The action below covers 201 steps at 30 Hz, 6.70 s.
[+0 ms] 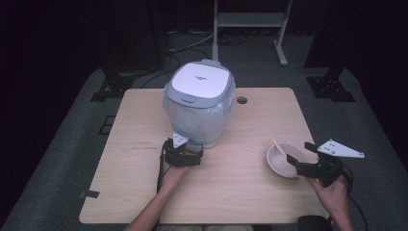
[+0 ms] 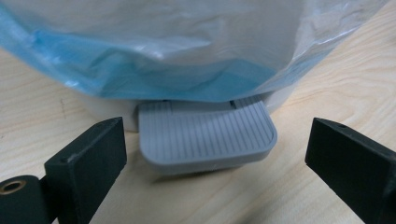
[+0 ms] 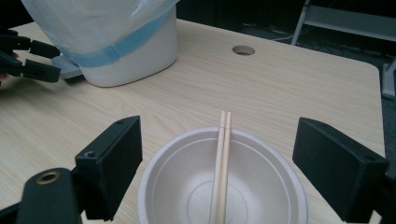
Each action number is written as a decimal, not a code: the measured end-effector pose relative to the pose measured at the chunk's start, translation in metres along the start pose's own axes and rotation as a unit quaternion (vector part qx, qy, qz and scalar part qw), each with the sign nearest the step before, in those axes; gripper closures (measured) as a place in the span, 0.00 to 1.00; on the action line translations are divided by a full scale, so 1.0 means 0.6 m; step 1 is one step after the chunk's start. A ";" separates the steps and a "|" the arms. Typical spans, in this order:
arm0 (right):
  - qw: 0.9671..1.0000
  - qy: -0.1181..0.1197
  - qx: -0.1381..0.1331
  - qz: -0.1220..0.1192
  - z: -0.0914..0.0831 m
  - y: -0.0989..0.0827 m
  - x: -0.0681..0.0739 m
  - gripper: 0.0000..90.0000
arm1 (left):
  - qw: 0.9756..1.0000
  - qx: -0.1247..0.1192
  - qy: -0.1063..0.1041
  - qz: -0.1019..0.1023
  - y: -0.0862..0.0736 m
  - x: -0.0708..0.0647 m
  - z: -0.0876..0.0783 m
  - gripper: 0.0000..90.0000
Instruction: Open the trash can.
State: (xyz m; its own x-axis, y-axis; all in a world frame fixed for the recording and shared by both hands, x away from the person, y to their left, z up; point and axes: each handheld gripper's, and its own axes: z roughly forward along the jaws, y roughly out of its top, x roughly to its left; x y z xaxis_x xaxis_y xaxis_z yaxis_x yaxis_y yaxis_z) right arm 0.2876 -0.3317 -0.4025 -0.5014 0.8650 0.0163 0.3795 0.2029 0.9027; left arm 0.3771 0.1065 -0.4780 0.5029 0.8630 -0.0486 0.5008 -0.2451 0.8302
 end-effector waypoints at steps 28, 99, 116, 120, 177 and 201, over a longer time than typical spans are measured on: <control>1.000 0.006 -0.011 0.002 -0.006 0.004 0.001 0.16 | 0.996 0.061 0.061 -0.003 0.012 -0.014 0.030 0.25; 1.000 0.009 -0.001 -0.005 0.001 0.002 0.009 0.16 | 1.000 -0.005 -0.007 0.029 0.001 -0.091 -0.056 0.49; 1.000 0.011 0.001 -0.005 0.003 0.000 0.009 0.16 | 0.998 -0.003 -0.008 0.058 0.013 -0.088 -0.033 0.86; 1.000 0.013 0.002 -0.006 0.004 0.000 0.010 0.16 | 0.998 0.002 -0.009 0.059 0.012 -0.086 -0.028 0.89; 0.983 0.041 0.179 -0.010 0.100 -0.011 -0.026 0.61 | 0.991 0.059 -0.041 0.117 0.012 -0.081 -0.004 0.99; 0.979 0.056 0.196 -0.013 0.087 0.015 -0.019 0.88 | 0.990 0.059 -0.041 0.117 0.012 -0.081 -0.004 0.99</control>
State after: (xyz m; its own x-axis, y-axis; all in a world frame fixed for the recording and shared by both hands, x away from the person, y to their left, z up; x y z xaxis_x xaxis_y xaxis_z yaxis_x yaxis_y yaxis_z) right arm 0.3374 -0.3156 -0.4173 -0.5890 0.8058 0.0618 0.6237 0.4046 0.6688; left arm 0.3546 0.0641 -0.4685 0.6689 0.7381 0.0886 0.4392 -0.4886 0.7539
